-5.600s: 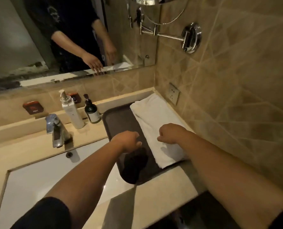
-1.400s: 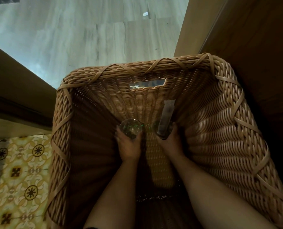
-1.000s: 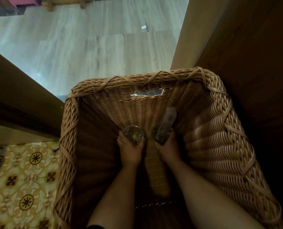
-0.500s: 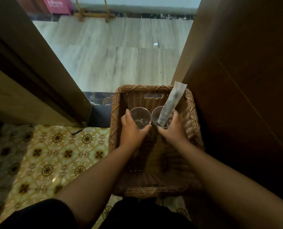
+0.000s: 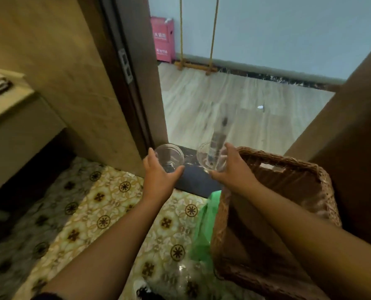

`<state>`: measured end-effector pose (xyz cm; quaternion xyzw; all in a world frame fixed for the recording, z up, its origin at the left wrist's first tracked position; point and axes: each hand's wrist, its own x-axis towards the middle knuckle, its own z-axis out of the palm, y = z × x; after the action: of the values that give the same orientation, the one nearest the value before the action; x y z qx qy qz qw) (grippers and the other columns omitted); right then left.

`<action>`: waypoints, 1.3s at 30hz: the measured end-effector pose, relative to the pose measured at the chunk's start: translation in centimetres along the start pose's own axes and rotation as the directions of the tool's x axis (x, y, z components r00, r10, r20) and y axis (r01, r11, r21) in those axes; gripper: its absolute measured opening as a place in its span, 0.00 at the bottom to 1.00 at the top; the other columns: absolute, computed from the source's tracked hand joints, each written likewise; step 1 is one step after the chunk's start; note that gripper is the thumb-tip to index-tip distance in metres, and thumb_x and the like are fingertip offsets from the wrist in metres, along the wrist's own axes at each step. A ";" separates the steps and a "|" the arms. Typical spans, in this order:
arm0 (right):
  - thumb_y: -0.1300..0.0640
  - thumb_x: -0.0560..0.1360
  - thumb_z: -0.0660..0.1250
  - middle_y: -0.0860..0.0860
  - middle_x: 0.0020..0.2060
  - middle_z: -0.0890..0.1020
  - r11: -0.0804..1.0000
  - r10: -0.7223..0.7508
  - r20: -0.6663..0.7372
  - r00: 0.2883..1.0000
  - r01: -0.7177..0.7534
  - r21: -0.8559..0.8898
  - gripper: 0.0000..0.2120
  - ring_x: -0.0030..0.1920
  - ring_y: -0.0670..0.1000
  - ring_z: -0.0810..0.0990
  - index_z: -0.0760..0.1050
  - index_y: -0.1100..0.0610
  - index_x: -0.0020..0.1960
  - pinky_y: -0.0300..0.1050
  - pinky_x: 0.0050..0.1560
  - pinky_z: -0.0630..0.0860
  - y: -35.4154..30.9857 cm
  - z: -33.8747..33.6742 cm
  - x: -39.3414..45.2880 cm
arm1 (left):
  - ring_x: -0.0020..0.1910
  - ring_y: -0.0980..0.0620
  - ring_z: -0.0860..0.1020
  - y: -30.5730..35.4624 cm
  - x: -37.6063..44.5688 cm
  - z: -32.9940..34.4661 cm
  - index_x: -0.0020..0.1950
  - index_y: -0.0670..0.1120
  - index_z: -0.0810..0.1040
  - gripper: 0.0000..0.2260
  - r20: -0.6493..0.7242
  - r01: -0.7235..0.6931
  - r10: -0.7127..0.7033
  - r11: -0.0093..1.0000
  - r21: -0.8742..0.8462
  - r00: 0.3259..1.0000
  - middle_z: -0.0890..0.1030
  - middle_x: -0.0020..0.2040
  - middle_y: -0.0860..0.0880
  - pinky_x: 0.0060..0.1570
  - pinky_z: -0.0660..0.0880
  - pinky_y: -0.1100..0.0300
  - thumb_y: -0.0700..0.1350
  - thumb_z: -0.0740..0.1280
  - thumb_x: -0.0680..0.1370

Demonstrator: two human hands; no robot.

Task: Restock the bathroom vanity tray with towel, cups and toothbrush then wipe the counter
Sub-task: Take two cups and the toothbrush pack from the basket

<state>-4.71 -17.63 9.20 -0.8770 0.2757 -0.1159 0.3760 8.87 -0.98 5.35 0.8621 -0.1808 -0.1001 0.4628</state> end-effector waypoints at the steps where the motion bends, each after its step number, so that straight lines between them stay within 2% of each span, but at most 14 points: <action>1: 0.52 0.68 0.76 0.53 0.61 0.73 1.000 -0.030 0.026 0.999 0.030 -0.001 0.37 0.62 0.56 0.75 0.61 0.53 0.70 0.45 0.57 0.74 -1.6 2.0 1.0 | 0.70 0.46 0.68 -1.7 0.7 -2.0 0.80 0.47 0.50 0.50 -0.026 0.023 -0.023 1.000 0.009 0.999 0.60 0.76 0.45 0.61 0.69 0.56 0.58 0.77 0.69; 3: 0.54 0.67 0.77 0.47 0.54 0.73 0.995 -0.088 0.079 0.993 0.083 0.061 0.33 0.57 0.54 0.77 0.62 0.47 0.65 0.40 0.52 0.73 -4.9 6.6 3.0 | 0.70 0.47 0.68 -5.3 2.2 -6.2 0.80 0.47 0.49 0.51 -0.072 0.072 -0.070 0.997 0.027 0.995 0.61 0.75 0.45 0.60 0.67 0.59 0.59 0.77 0.68; 5: 0.54 0.66 0.77 0.45 0.53 0.73 0.987 -0.131 0.159 0.979 0.113 0.113 0.34 0.55 0.50 0.77 0.60 0.40 0.62 0.43 0.54 0.74 -8.4 11.7 5.0 | 0.71 0.47 0.66 -9.0 3.9 -10.7 0.80 0.48 0.49 0.51 -0.092 0.131 -0.127 0.991 0.039 0.988 0.60 0.75 0.45 0.63 0.66 0.57 0.60 0.76 0.68; 7: 0.50 0.65 0.78 0.42 0.54 0.73 0.980 -0.173 0.236 0.956 0.142 0.140 0.35 0.55 0.46 0.76 0.58 0.35 0.60 0.39 0.53 0.72 -12.1 16.9 7.1 | 0.73 0.46 0.64 -12.5 6.0 -15.4 0.80 0.49 0.48 0.51 -0.102 0.184 -0.177 0.981 0.055 0.979 0.57 0.77 0.45 0.66 0.65 0.54 0.62 0.75 0.68; 9: 0.48 0.65 0.78 0.40 0.56 0.74 0.975 -0.203 0.308 0.930 0.162 0.152 0.35 0.55 0.42 0.76 0.60 0.37 0.63 0.35 0.52 0.71 -15.8 21.9 9.3 | 0.74 0.47 0.62 -15.7 7.8 -20.1 0.80 0.49 0.48 0.51 -0.139 0.215 -0.205 0.975 0.059 0.969 0.56 0.79 0.46 0.65 0.63 0.56 0.62 0.75 0.68; 13: 0.49 0.66 0.77 0.43 0.62 0.73 0.955 -0.295 0.414 0.861 0.258 0.145 0.39 0.59 0.43 0.74 0.59 0.41 0.69 0.41 0.59 0.71 -22.6 29.9 13.7 | 0.73 0.48 0.64 -20.5 10.8 -28.4 0.80 0.49 0.47 0.51 -0.224 0.248 -0.234 0.968 0.035 0.946 0.56 0.78 0.46 0.63 0.64 0.59 0.62 0.75 0.68; 16: 0.51 0.67 0.76 0.44 0.60 0.73 0.924 -0.383 0.447 0.809 0.345 0.167 0.35 0.59 0.43 0.73 0.59 0.39 0.66 0.45 0.60 0.73 -27.3 34.5 17.3 | 0.72 0.48 0.65 -23.2 13.3 -33.3 0.80 0.49 0.47 0.51 -0.303 0.278 -0.257 0.960 0.028 0.918 0.56 0.78 0.46 0.59 0.64 0.61 0.62 0.75 0.69; 20: 0.46 0.65 0.77 0.40 0.58 0.72 0.897 -0.442 0.483 0.756 0.377 0.232 0.36 0.54 0.37 0.73 0.59 0.36 0.65 0.36 0.52 0.72 -33.0 39.8 22.1 | 0.72 0.48 0.65 -26.1 17.1 -38.4 0.80 0.48 0.47 0.50 -0.387 0.290 -0.273 0.957 -0.014 0.881 0.59 0.76 0.46 0.65 0.66 0.56 0.59 0.76 0.70; 24: 0.42 0.64 0.76 0.42 0.61 0.74 0.874 -0.486 0.511 0.709 0.374 0.311 0.38 0.58 0.42 0.75 0.61 0.40 0.67 0.41 0.55 0.75 -38.0 45.0 27.9 | 0.72 0.47 0.65 -29.0 22.3 -42.9 0.80 0.49 0.47 0.50 -0.452 0.328 -0.321 0.943 -0.066 0.832 0.59 0.77 0.46 0.69 0.66 0.52 0.58 0.76 0.71; 28: 0.51 0.66 0.79 0.47 0.65 0.75 0.869 -0.494 0.537 0.683 0.394 0.299 0.40 0.61 0.46 0.76 0.61 0.49 0.71 0.51 0.59 0.77 -42.8 50.4 35.2 | 0.72 0.48 0.65 -31.5 28.8 -46.6 0.80 0.49 0.48 0.49 -0.506 0.347 -0.346 0.933 -0.095 0.790 0.60 0.76 0.46 0.65 0.64 0.56 0.58 0.76 0.71; 31: 0.52 0.66 0.79 0.50 0.68 0.73 0.867 -0.493 0.585 0.644 0.424 0.262 0.44 0.63 0.50 0.76 0.58 0.49 0.74 0.54 0.60 0.76 -47.2 53.8 41.0 | 0.71 0.48 0.66 -32.6 34.1 -49.8 0.79 0.50 0.50 0.47 -0.548 0.365 -0.365 0.924 -0.115 0.752 0.62 0.75 0.46 0.65 0.67 0.53 0.58 0.76 0.71; 33: 0.51 0.66 0.78 0.52 0.69 0.72 0.854 -0.505 0.598 0.623 0.463 0.239 0.45 0.64 0.50 0.74 0.56 0.51 0.75 0.52 0.61 0.75 -50.4 56.0 44.7 | 0.70 0.47 0.68 -33.3 37.6 -52.1 0.77 0.50 0.53 0.44 -0.586 0.365 -0.360 0.924 -0.114 0.726 0.63 0.74 0.45 0.63 0.70 0.53 0.58 0.76 0.71; 36: 0.49 0.65 0.79 0.52 0.69 0.71 0.839 -0.523 0.594 0.611 0.494 0.230 0.46 0.63 0.49 0.72 0.56 0.53 0.75 0.44 0.55 0.72 -54.8 59.1 49.3 | 0.68 0.48 0.69 -34.8 41.9 -55.4 0.76 0.49 0.56 0.42 -0.642 0.380 -0.345 0.921 -0.090 0.685 0.65 0.72 0.45 0.61 0.70 0.55 0.58 0.75 0.70; 39: 0.46 0.65 0.79 0.51 0.71 0.69 0.826 -0.527 0.626 0.575 0.519 0.219 0.48 0.67 0.53 0.72 0.54 0.50 0.75 0.51 0.61 0.74 -58.4 62.6 53.2 | 0.70 0.48 0.69 -37.0 45.8 -58.9 0.78 0.50 0.52 0.46 -0.671 0.410 -0.358 0.908 -0.087 0.649 0.63 0.75 0.45 0.63 0.70 0.52 0.60 0.75 0.70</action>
<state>87.80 22.32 8.03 -0.8986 -0.1477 0.0956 0.4020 78.86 44.10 6.71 0.8734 0.1821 0.1294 0.4327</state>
